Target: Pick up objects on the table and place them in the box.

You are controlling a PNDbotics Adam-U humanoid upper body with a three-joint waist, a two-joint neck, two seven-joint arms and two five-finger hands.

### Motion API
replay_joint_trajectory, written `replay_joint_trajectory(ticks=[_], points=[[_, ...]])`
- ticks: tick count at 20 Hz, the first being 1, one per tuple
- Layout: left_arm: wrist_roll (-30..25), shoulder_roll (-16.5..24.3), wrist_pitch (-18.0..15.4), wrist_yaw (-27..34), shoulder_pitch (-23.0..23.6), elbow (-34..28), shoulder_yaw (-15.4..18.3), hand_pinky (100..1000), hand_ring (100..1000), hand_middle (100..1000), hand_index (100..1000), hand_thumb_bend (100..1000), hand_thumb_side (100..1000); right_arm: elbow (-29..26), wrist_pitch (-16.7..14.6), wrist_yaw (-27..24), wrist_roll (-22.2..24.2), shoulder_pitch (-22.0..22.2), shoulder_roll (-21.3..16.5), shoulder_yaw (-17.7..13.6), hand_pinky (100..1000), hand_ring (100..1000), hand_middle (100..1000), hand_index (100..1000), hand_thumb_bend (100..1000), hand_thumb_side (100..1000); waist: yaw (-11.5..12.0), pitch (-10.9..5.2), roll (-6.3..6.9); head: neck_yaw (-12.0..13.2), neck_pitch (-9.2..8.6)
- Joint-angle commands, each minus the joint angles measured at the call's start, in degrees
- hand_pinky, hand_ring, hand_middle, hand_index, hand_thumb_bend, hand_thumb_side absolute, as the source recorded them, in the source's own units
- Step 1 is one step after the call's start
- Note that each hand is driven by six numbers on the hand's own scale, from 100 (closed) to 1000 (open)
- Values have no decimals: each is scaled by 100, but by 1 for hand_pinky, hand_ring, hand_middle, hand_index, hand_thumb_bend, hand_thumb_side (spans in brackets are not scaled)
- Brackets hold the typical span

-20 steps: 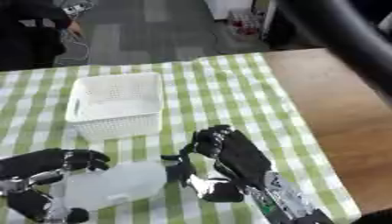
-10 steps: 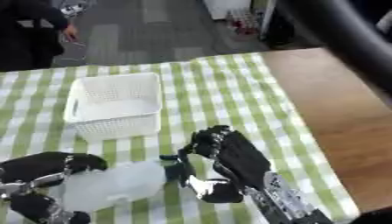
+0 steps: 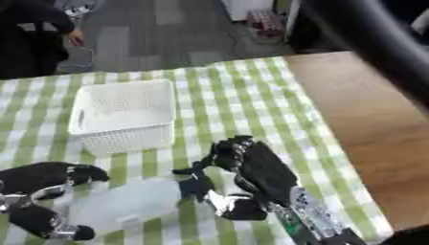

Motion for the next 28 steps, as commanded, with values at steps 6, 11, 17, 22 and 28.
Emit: replay_joint_trajectory(ticks=[6,11,17,22,28], points=[[142,-14,-621,-866,-132,271,-2,917,903,914,1000,585,1000,-78,-73,-134,2,-128,-179,-76,361,395,433,609,100,1000,-61,-40,41,111,-21],[564,-75,-750,-1352,-114,425,-42,928,908,912,1000,570,1000,-78,-98,-164,11,-145,-197,-82,361,395,433,609,100,1000,-78,-40,44,120,-21],[1156,-165,-841,-1807,-86,570,-77,931,909,906,991,549,1000,-78,-104,-175,19,-152,-201,-85,360,395,434,609,100,1000,-83,-39,42,146,-21],[1602,-220,-902,-2141,-57,690,-94,894,862,876,964,514,1000,-78,-106,-185,18,-156,-205,-92,360,395,434,609,100,1000,-84,-41,42,170,-21],[2124,-229,-853,-2423,-24,662,-105,375,348,531,759,307,1000,-78,-105,-178,15,-148,-195,-95,359,395,432,605,100,1000,-69,-41,37,163,-21]])
